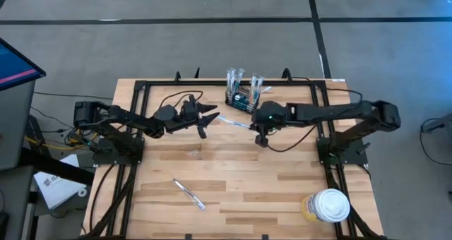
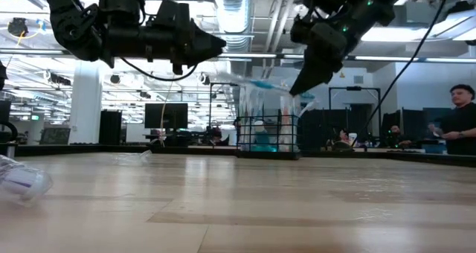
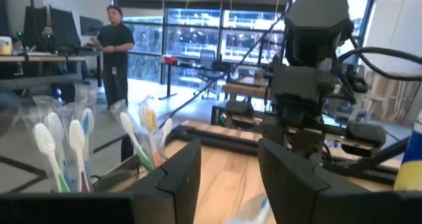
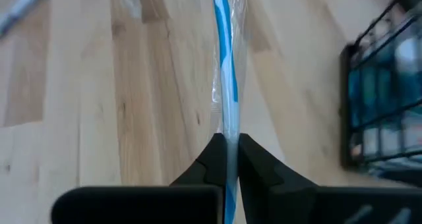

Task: Pick & Place toothbrushing station
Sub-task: Put the blue toothbrush into the mesh organizer

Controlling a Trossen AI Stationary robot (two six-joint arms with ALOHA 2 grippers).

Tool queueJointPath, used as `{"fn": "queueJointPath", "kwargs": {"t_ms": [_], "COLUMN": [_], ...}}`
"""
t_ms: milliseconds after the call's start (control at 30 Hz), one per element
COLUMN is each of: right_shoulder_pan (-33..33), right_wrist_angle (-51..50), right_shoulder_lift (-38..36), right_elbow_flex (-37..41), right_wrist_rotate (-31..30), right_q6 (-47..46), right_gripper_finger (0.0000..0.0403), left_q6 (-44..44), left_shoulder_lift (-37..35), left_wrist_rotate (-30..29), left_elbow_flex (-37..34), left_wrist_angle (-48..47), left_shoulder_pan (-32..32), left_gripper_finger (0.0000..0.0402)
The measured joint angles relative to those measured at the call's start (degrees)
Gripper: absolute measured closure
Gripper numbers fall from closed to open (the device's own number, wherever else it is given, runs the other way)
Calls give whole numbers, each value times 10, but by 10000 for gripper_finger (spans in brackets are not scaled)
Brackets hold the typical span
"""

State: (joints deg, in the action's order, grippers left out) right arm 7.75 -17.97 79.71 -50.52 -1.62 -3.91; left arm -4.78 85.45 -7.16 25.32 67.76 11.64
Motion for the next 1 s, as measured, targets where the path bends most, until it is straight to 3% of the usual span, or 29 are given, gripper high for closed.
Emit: {"fn": "queueJointPath", "kwargs": {"t_ms": [400, 1000], "right_shoulder_pan": [11, 23], "right_wrist_angle": [4, -2], "right_shoulder_lift": [-106, -115], "right_elbow_flex": [0, -1], "right_wrist_rotate": [0, -28], "right_q6": [40, 54], "right_gripper_finger": [398, 398], "left_q6": [-2, -2], "left_shoulder_lift": [0, 0], "left_wrist_rotate": [-5, -2], "left_elbow_flex": [0, 0], "left_wrist_angle": [31, 74], "left_shoulder_pan": [0, 0], "left_gripper_finger": [257, 257]}}
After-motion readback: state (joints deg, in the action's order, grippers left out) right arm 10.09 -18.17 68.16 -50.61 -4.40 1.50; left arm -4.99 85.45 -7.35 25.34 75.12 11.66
